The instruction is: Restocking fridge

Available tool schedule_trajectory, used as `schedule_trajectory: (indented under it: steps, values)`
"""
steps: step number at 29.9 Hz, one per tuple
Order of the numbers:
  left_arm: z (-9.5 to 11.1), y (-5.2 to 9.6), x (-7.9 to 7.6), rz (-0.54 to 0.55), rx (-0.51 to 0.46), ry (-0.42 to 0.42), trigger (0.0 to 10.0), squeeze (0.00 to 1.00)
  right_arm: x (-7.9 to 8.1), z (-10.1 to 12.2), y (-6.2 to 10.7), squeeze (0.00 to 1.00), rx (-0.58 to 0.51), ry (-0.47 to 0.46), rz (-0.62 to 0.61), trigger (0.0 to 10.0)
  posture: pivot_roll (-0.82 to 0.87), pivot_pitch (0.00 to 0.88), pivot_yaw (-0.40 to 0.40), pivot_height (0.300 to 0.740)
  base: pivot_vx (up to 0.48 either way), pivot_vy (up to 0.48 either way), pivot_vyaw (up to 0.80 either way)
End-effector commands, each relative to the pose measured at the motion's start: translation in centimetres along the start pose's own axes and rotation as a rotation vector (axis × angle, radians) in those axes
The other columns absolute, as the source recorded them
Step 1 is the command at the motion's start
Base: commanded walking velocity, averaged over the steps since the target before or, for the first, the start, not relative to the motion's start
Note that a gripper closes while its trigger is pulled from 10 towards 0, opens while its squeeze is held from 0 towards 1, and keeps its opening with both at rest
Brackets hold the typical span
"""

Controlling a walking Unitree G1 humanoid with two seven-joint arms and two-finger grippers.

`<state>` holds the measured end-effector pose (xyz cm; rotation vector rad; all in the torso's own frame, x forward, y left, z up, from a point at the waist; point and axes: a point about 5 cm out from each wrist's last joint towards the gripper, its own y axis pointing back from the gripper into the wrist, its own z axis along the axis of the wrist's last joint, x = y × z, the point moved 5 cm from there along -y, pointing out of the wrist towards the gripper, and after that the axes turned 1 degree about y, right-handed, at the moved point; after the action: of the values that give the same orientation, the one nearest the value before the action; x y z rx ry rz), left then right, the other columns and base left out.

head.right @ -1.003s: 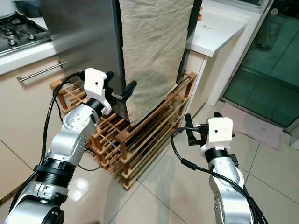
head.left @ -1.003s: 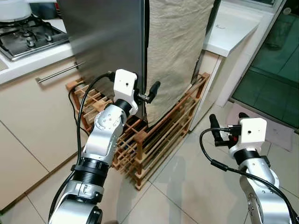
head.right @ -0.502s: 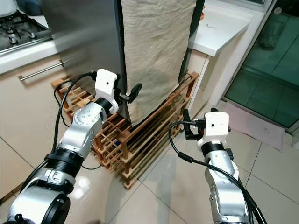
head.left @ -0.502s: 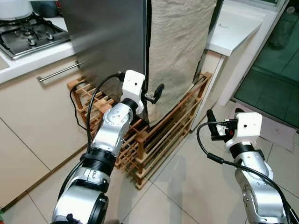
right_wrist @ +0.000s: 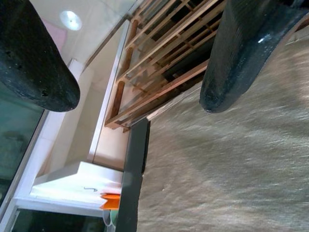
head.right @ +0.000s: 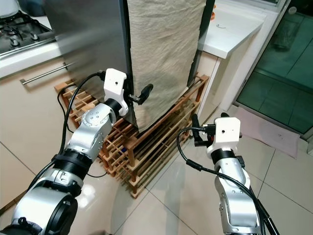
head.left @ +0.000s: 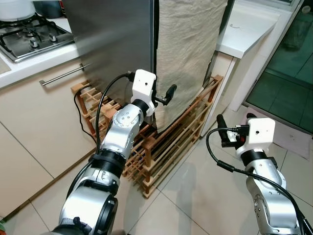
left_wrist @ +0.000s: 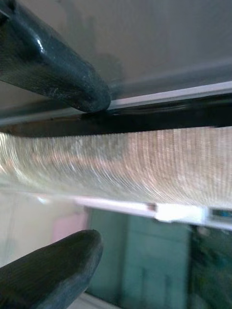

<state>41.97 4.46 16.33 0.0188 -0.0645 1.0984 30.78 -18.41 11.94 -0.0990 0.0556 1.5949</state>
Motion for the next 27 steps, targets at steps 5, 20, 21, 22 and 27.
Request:
schedule_trajectory:
  steps: [5, 20, 21, 22, 27]
  values:
    - [0.7, -1.2, -3.0, -0.058, 0.007, 0.041, 10.0, 0.0, -0.3, -0.1, -0.2, 0.0, 0.006, -0.012, -0.003, 10.0, -0.06, 0.0, -0.009, 0.736, 0.0, 0.0, 0.0]
    - [4.0, 0.3, -9.5, -0.467, -0.172, 0.068, 10.0, 0.0, -1.6, -2.6, 0.6, 0.0, 0.105, -0.033, -0.036, 10.0, -0.06, 0.0, -0.013, 0.736, 0.0, 0.0, 0.0]
    - [4.0, 0.3, -9.5, -0.467, -0.172, 0.068, 10.0, 0.0, -1.6, -2.6, 0.6, 0.0, 0.105, -0.033, -0.036, 10.0, -0.06, 0.0, -0.013, 0.736, 0.0, 0.0, 0.0]
    - [4.2, 0.5, -9.8, -0.495, -0.181, 0.081, 10.0, 0.0, -1.8, -2.9, 0.7, 0.0, 0.119, -0.036, -0.041, 10.0, -0.07, 0.0, -0.01, 0.736, 0.0, 0.0, 0.0]
    - [5.1, 1.3, -11.2, -0.601, -0.222, 0.126, 10.0, 0.0, -1.7, -3.6, 1.2, 0.0, 0.145, -0.037, -0.034, 10.0, -0.07, 0.0, -0.01, 0.736, 0.0, 0.0, 0.0]
